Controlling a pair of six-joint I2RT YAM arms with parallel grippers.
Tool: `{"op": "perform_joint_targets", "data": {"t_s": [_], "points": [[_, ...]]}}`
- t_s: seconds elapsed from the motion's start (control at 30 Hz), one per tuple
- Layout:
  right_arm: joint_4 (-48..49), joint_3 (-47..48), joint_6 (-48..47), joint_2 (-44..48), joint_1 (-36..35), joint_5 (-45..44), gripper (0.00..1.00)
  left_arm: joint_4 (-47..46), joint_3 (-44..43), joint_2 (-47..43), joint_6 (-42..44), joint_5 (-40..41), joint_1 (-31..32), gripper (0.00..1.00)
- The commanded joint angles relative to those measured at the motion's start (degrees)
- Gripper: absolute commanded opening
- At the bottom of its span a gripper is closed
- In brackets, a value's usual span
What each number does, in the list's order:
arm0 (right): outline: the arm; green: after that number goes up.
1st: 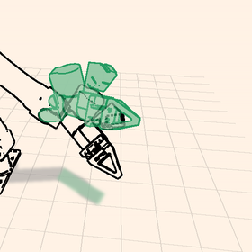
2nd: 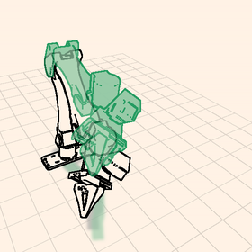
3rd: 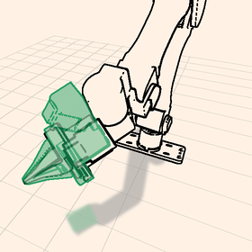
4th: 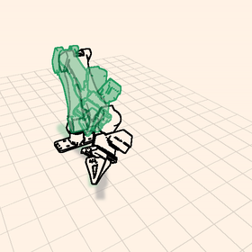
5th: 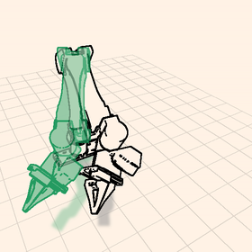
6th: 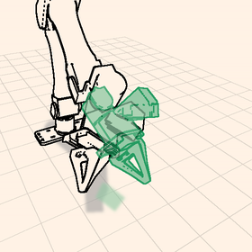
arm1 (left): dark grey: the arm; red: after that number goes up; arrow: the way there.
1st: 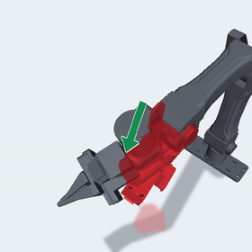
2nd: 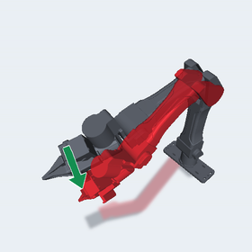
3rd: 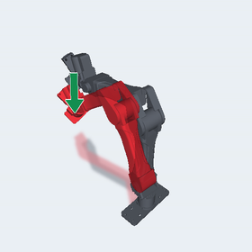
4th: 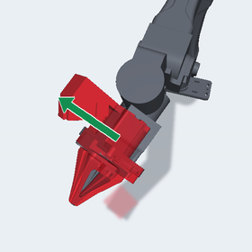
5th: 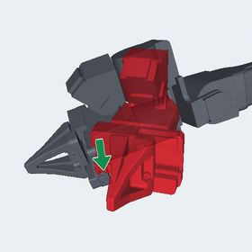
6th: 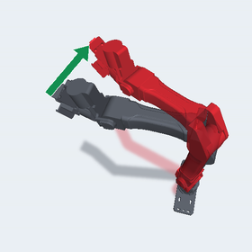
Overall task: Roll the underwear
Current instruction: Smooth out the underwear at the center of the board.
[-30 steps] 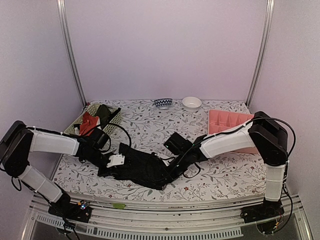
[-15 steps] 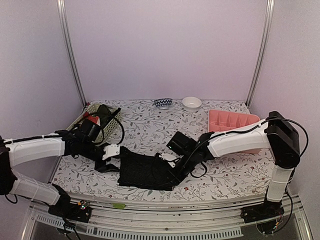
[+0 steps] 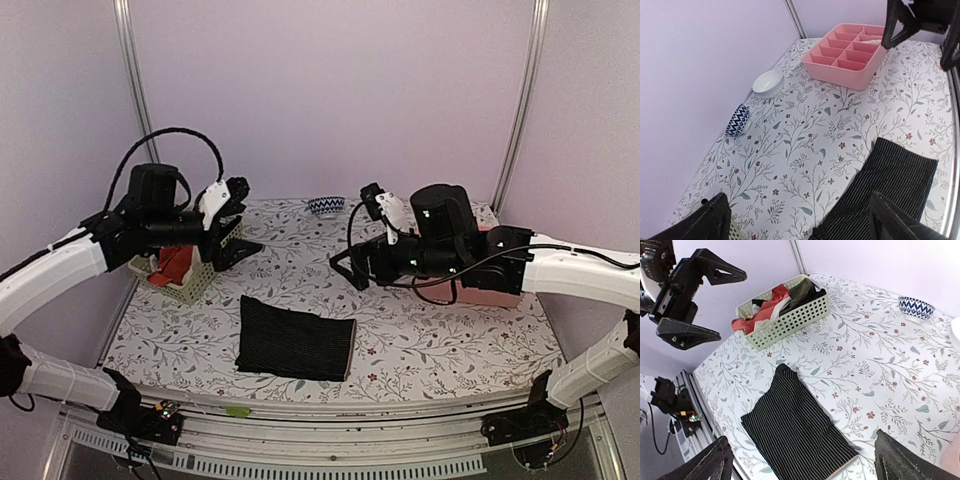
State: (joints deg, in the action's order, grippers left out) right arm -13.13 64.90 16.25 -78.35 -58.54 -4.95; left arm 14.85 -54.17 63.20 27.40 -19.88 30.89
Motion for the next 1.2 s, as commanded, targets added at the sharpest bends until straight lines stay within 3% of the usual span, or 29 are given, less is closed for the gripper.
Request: {"op": "perform_joint_targets", "data": {"t_s": [0.0, 0.07, 0.17, 0.27, 0.43, 0.87, 1.17], "points": [[4.62, 2.06, 6.59, -6.71, 5.98, 11.17, 0.99, 12.94, -12.31, 14.1, -3.84, -11.15, -1.83, 0.95], [2.86, 3.89, 7.75, -11.16, 7.12, 18.25, 0.99, 17.61, -15.14, 18.95, -3.23, -19.92, -3.13, 0.91], [3.51, 3.91, 11.36, -17.29, 7.41, 26.1, 0.92, 25.05, -19.29, 27.69, -2.12, -25.82, -3.21, 0.76], [4.48, 3.91, 14.63, -22.68, 7.47, 29.81, 0.89, 29.22, -21.99, 36.29, -2.02, -27.01, -3.49, 0.61], [6.9, 5.69, 18.7, -29.84, 7.68, 34.92, 0.86, 28.69, -21.9, 44.36, -5.05, -25.79, -4.39, 0.5], [16.47, -9.97, 27.49, -35.01, 10.37, 40.93, 0.8, 17.41, -5.38, 46.31, -12.51, -13.65, -10.3, 0.45], [14.63, -13.29, 28.04, -31.25, 10.3, 38.38, 0.76, 15.37, 0.06, 39.81, -11.53, -13.42, -12.89, 0.43]]}}
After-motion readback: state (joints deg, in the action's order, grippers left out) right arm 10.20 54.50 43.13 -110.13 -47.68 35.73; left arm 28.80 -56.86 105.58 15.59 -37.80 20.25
